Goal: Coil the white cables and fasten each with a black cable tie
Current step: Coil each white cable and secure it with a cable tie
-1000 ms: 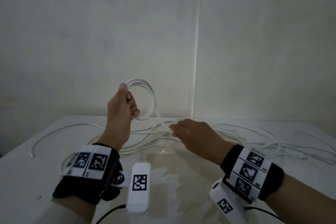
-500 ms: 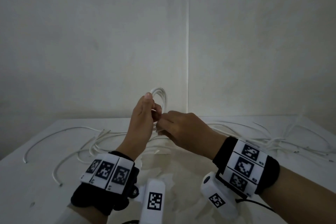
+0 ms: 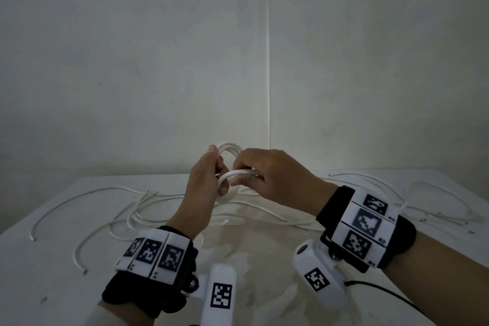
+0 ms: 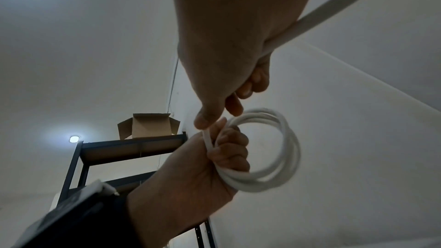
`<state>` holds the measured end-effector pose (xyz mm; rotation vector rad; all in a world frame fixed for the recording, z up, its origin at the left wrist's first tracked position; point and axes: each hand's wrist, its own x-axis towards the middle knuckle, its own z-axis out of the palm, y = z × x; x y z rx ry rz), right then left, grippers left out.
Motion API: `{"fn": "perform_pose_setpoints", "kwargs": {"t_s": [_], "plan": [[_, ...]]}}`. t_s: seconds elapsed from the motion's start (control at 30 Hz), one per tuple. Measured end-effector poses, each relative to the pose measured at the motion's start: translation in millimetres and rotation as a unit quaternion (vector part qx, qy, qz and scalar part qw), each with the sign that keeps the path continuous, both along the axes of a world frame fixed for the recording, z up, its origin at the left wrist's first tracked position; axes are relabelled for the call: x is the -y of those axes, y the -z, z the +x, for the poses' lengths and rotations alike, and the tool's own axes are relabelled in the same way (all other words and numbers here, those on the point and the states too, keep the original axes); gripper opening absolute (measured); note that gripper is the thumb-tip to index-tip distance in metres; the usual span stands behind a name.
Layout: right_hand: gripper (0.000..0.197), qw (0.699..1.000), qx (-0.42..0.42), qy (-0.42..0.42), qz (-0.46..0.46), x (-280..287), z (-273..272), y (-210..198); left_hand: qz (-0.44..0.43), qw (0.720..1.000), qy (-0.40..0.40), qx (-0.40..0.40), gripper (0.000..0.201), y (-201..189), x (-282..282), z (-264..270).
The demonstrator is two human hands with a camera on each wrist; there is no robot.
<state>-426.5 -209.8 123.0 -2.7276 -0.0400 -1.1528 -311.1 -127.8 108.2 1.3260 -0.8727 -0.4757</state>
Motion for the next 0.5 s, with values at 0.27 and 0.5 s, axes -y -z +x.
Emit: {"fn": "perform_pose_setpoints", "kwargs": {"t_s": [0.27,0.5], "plan": [[0.033,0.992,0.010,0.006,-0.124,-9,5,9,-0.054,0.994,-0.007,-0.093,0.041,-10,-6,16],[0.034,0.986,-0.071,0.009,-0.151,-18,12,10,-0.077,0.992,-0.014,-0.097,0.039,-11,-10,16]]}}
